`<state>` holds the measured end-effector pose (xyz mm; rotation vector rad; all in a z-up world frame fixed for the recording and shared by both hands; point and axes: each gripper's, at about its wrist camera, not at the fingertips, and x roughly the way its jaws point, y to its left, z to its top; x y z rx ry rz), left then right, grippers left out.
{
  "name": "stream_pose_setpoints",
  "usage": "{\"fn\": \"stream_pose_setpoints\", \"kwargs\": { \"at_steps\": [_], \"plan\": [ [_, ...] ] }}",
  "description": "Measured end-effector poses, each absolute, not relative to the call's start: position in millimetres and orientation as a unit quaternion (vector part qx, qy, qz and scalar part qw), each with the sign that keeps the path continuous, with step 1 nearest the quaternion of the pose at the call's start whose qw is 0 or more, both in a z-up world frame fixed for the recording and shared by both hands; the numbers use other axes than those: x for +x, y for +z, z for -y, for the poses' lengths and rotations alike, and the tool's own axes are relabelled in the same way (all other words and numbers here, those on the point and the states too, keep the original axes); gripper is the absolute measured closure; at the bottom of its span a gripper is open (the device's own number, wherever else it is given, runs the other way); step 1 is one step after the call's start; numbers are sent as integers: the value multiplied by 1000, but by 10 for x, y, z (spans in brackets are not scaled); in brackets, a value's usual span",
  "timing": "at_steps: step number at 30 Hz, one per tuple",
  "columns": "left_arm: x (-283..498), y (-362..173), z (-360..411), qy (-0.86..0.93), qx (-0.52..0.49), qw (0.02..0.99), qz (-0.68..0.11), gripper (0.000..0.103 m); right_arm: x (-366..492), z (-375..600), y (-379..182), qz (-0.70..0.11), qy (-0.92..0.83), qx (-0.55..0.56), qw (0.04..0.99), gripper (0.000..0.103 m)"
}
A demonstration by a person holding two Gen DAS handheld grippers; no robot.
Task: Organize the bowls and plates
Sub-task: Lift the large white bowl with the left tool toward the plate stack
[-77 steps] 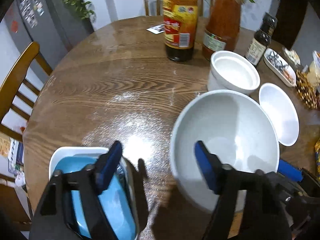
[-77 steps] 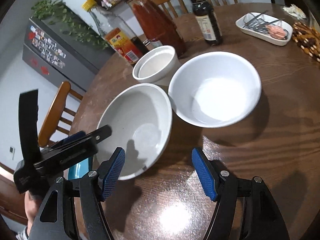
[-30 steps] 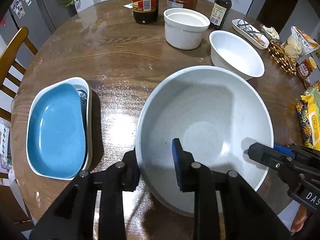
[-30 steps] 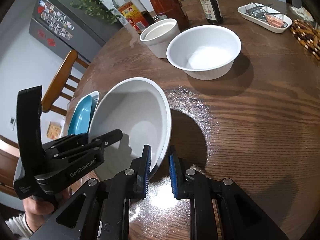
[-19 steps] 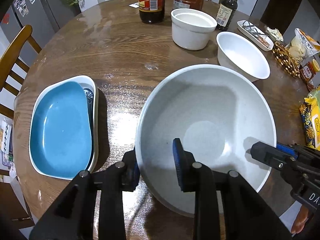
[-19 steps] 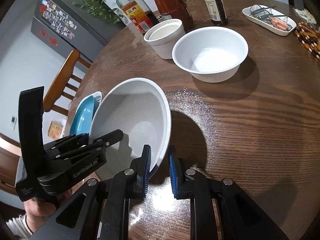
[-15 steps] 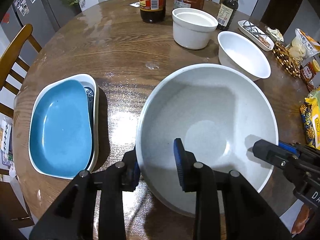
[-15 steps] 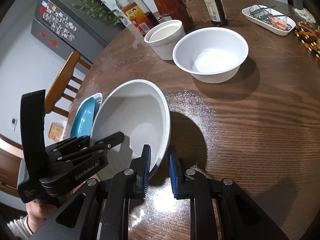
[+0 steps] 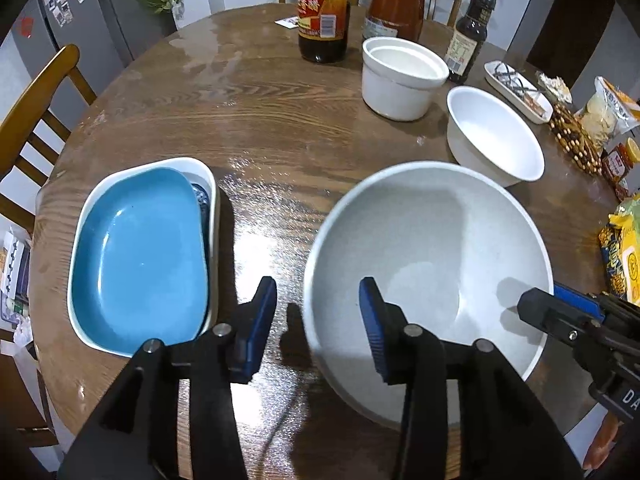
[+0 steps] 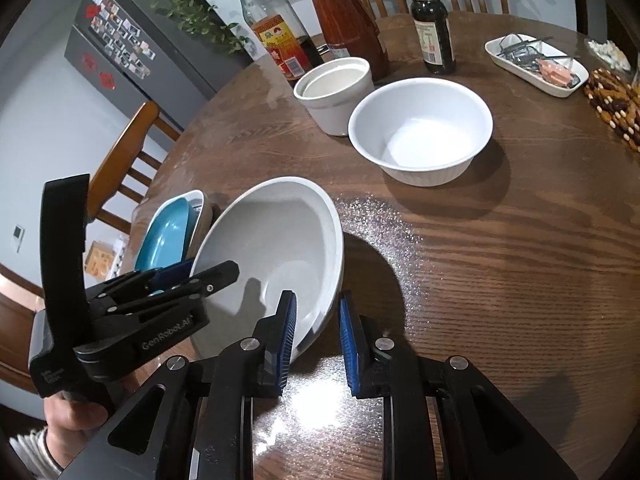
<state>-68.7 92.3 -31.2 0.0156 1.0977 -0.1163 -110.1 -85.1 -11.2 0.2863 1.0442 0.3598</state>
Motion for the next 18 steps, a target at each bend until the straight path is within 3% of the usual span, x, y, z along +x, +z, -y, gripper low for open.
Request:
{"fn": "stream_pose_setpoints", "kwargs": {
  "at_steps": [4, 8, 18],
  "plan": [
    [-696, -262, -964, -48, 6, 856, -515, 60, -1076, 897, -108, -491, 167, 140, 843, 78],
    [-719, -196, -1007, -42, 4, 862, -506, 48, -1060, 933, -101, -487, 165, 150, 844, 65],
    [-775, -92, -1122, -17, 0, 870, -492, 39, -1026, 933, 24, -470, 184, 156, 849, 64]
  ]
}}
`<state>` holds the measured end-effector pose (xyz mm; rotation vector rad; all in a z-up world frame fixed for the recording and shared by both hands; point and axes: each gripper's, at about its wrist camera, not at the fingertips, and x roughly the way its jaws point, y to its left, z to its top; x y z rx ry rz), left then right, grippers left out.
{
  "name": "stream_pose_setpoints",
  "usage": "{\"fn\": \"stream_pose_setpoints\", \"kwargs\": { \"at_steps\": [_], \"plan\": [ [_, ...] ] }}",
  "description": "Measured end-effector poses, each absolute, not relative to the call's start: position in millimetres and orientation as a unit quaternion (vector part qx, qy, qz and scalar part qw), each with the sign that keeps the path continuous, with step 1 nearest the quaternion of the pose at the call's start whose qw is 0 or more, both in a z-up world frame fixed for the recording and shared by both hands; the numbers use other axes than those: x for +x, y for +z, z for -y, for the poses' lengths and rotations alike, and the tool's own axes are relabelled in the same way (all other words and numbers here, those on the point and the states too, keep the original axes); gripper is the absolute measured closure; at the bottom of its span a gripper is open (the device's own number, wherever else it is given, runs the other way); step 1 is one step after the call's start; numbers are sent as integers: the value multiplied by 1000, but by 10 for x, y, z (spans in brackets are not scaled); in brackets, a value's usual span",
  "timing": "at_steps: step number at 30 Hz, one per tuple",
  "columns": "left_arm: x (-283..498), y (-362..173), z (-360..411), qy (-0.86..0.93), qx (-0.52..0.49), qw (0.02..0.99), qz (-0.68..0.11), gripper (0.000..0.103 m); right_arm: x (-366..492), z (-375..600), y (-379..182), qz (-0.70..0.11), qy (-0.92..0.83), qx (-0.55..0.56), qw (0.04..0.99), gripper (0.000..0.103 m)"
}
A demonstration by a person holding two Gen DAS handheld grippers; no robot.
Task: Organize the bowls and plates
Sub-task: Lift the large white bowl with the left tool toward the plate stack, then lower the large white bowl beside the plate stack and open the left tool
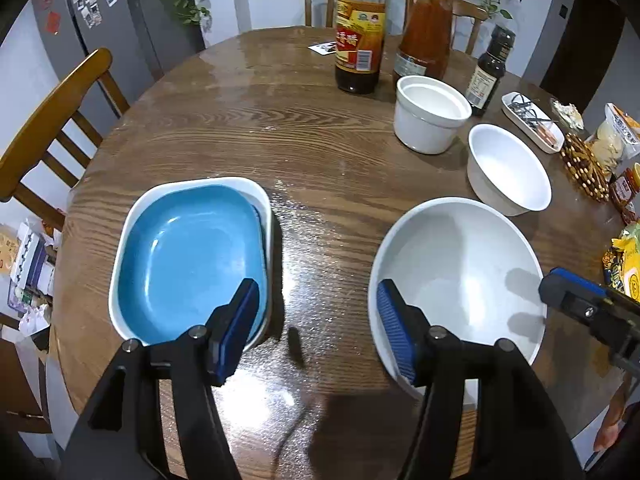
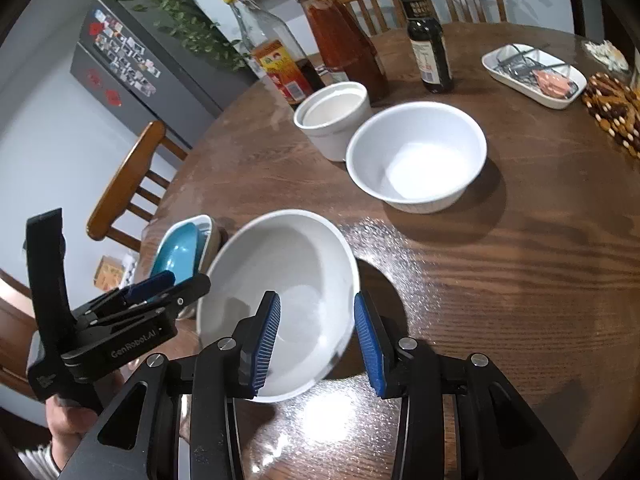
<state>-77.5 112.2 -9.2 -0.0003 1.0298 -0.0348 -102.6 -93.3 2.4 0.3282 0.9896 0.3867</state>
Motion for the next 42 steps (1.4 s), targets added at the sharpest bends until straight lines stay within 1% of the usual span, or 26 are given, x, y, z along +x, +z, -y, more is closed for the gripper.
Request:
{"fn": "stream_pose_setpoints", "kwargs": {
  "at_steps": [1, 3, 8, 10, 11, 12, 13, 15, 16, 25, 29, 31, 32, 33, 42],
  "plan": [
    [-781, -87, -1139, -13, -1, 870, -492, 37, -1019, 928, 36, -468, 186, 155, 850, 64],
    [-794, -80, -1164, -7, -2, 871, -491, 30, -1009, 920, 53, -466, 188, 154, 851, 64],
    [-824, -65, -1212, 5, -11, 872, -490, 28, -979, 917, 57, -467, 198, 154, 848, 63],
    [-848, -49, -1230, 6, -18, 874, -486, 25, -974, 925, 67, -466, 201, 153, 848, 63],
    [-855, -41, -1234, 7, -19, 875, -484, 21, -979, 931, 75, -464, 202, 154, 848, 63],
    [-863, -30, -1237, 9, -20, 877, -480, 18, -981, 943, 81, -463, 203, 155, 849, 62],
    [-873, -14, -1232, 11, -20, 879, -477, 18, -982, 959, 91, -460, 201, 156, 850, 59],
    [-876, -2, -1230, 12, -19, 880, -475, 18, -984, 996, 107, -456, 196, 159, 853, 43],
    [-881, 3, -1221, 12, -19, 880, -474, 18, -985, 1019, 111, -454, 194, 162, 855, 41],
    [-902, -23, -1111, 6, -18, 877, -480, 16, -986, 1242, 113, -453, 178, 176, 856, 39],
    [-900, 39, -1027, 4, -13, 882, -471, 16, -1027, 1371, 146, -451, 169, 179, 858, 37],
    [-894, 82, -985, 4, -13, 885, -465, 11, -1055, 1439, 171, -446, 165, 181, 861, 36],
    [-893, 98, -964, 6, -13, 887, -462, 4, -1065, 1469, 181, -444, 164, 182, 862, 35],
    [-892, 115, -945, 8, -13, 889, -459, 1, -1077, 1512, 190, -441, 162, 184, 863, 34],
    [-847, 184, -683, 9, -4, 893, -450, 1, -1073, 1862, 169, -438, 145, 202, 864, 32]
  ]
}}
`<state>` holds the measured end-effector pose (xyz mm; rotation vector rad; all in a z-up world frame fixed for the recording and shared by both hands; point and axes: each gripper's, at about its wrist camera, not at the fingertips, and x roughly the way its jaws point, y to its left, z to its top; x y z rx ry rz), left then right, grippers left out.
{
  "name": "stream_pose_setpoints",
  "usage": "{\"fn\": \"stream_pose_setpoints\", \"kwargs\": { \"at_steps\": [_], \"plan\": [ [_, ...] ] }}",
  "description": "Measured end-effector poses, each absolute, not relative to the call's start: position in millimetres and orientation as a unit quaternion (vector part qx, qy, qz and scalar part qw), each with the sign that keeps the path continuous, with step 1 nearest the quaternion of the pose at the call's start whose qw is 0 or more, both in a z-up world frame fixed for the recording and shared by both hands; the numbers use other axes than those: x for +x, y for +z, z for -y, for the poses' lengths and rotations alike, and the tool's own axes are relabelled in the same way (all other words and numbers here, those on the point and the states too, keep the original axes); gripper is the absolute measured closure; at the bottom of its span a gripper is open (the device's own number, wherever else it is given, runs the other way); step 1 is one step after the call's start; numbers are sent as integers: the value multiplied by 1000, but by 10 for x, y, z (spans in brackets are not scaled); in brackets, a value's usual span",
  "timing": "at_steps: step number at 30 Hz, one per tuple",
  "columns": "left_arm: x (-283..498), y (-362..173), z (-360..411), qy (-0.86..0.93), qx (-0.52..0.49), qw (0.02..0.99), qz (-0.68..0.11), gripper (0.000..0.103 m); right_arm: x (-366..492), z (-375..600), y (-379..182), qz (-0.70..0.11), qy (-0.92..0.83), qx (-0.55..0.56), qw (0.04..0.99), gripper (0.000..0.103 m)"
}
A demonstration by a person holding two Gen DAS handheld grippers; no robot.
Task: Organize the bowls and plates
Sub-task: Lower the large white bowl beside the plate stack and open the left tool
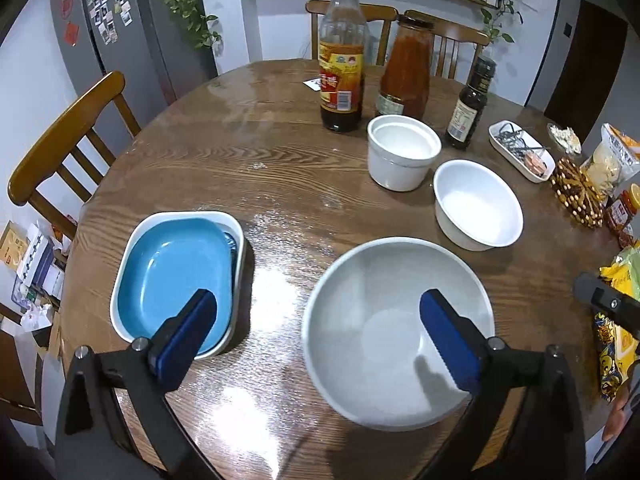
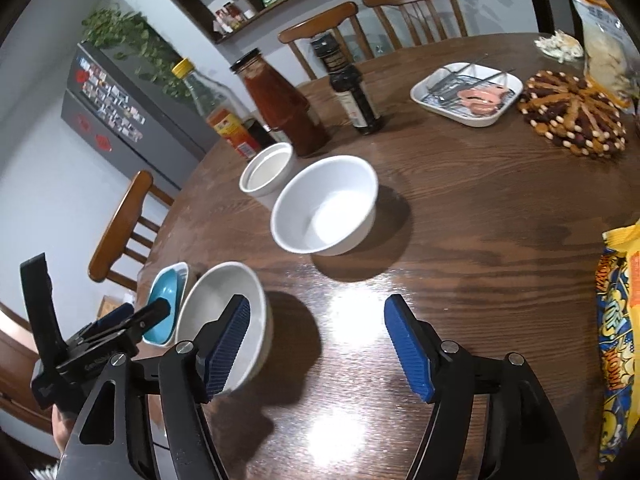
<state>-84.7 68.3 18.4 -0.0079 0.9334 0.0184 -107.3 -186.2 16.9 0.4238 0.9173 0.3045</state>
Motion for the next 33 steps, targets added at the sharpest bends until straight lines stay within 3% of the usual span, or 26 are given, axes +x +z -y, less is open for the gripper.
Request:
{"fn": "stream_pose_setpoints", "kwargs": {
  "at_steps": [33],
  "plan": [
    [-502, 311, 38, 50, -10, 891, -452, 1, -623, 2128, 215, -447, 172, 181, 859, 32]
  ]
}}
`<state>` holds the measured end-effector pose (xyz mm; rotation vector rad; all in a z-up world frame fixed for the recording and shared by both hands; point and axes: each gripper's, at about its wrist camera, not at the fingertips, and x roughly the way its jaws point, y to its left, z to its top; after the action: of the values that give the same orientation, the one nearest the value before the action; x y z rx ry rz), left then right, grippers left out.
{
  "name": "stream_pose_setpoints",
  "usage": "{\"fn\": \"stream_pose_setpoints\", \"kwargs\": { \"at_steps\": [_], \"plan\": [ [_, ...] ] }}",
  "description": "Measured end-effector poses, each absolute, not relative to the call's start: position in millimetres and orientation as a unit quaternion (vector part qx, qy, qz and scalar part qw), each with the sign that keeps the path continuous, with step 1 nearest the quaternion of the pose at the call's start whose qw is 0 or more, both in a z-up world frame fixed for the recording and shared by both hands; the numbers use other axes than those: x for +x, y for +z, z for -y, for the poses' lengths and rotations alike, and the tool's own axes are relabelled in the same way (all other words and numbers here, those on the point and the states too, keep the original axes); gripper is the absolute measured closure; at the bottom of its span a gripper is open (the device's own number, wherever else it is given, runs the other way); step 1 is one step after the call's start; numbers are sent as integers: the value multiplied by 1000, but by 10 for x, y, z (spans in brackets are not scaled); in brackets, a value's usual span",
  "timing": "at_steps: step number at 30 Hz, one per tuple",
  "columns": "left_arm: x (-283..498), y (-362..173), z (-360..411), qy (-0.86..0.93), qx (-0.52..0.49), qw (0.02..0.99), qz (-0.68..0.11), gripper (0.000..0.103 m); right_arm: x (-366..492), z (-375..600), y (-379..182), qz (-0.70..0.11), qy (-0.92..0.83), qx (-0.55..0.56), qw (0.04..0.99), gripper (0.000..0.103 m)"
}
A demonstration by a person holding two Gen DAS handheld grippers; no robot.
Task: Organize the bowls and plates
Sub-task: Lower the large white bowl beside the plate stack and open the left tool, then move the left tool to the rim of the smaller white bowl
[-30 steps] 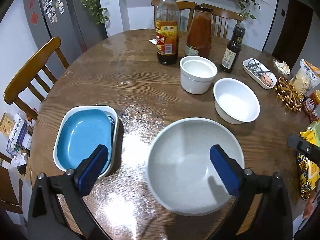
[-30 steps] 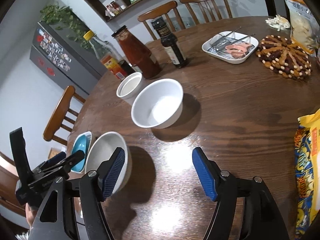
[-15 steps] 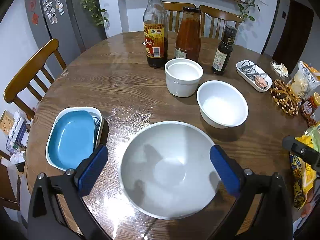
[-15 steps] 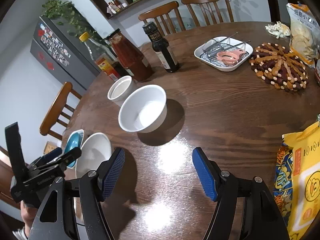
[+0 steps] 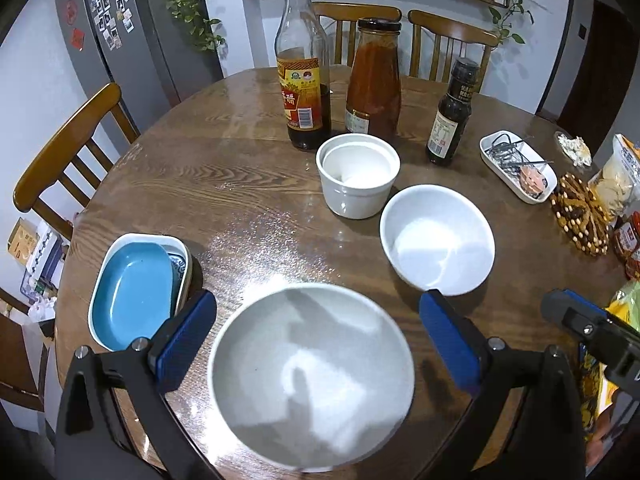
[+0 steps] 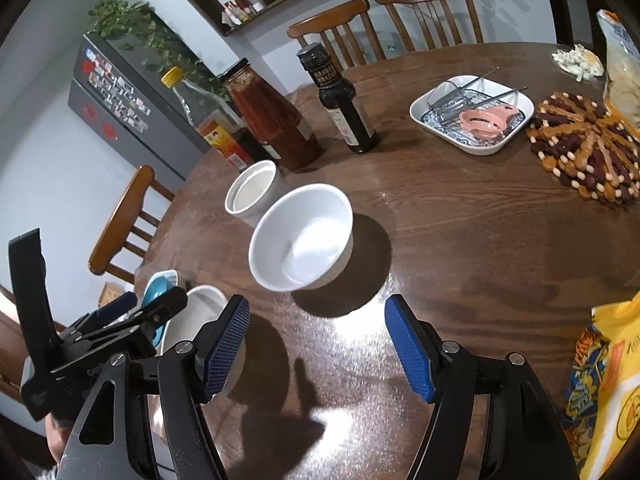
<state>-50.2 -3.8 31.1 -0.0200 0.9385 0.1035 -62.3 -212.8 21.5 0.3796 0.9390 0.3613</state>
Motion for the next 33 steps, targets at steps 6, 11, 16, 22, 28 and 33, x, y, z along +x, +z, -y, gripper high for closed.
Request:
{"fn": "stream_pose_setpoints", "kwargs": {
  "at_steps": [6, 11, 16, 22, 28, 33],
  "plan": [
    [-402, 325, 160, 51, -7, 887, -459, 1, -481, 2175, 196, -451, 161, 188, 858, 32],
    [-303, 335, 241, 56, 13, 886, -460, 1, -374, 2237, 202, -445, 156, 209, 857, 32],
    [-195, 335, 259, 54, 28, 886, -459, 1, -284, 2289, 188, -440, 147, 237, 854, 32],
    [-47, 231, 298, 40, 16, 881, -471, 1, -184, 2206, 55, -460, 145, 237, 843, 32],
    [148, 9, 312, 55, 32, 861, -504, 1, -48, 2111, -95, -483, 149, 226, 833, 32],
    [243, -75, 393, 56, 71, 854, -512, 2, 50, 2052, -224, -500, 149, 227, 822, 32]
  ]
}}
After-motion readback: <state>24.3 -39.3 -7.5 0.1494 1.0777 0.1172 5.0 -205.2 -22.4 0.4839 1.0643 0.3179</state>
